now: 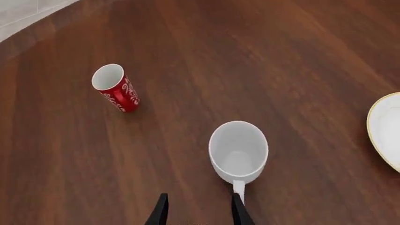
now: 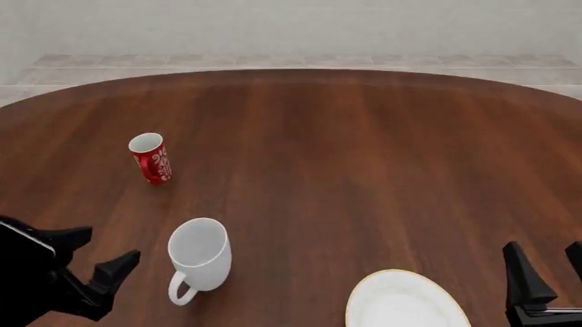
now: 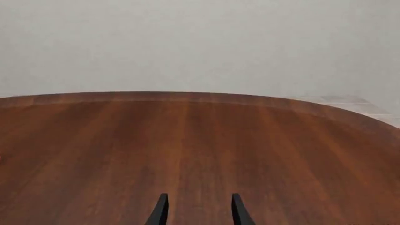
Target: Put the white mug on the plate.
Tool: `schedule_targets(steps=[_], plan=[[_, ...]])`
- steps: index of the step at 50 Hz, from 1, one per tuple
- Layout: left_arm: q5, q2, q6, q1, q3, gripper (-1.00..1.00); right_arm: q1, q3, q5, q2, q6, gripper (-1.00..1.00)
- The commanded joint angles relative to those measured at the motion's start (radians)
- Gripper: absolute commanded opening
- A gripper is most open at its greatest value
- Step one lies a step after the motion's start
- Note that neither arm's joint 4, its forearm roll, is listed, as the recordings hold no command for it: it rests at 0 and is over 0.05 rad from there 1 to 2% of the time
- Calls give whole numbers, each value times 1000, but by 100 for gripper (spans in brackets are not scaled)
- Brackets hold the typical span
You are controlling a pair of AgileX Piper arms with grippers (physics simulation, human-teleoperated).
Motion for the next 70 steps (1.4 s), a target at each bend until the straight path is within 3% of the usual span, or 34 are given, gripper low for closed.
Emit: schedule_targets(steps=[1,4,9,11,17,18,33,70], plan=[[-38,80,-7,-49,29,100,0,-1,-7,7,0,100],[-52,113,-45,-61,33,100,0,-1,-8,9,0,100],[-69,131,-31,-63,38,100,0,-1,-8,9,0,100],[-76,148,-76,-85,40,100,0,-1,-8,9,0,100],[-97,141,-73,-135,48,100,0,-1,-9,10,0,100],[-110,181,-103,-108,58,100,0,-1,-8,9,0,100],[-247,310,-172,-151,125,100,0,-1,-2,4,0,100],[-439,496,-241,-163,197,100,0,-1,-2,4,0,100]])
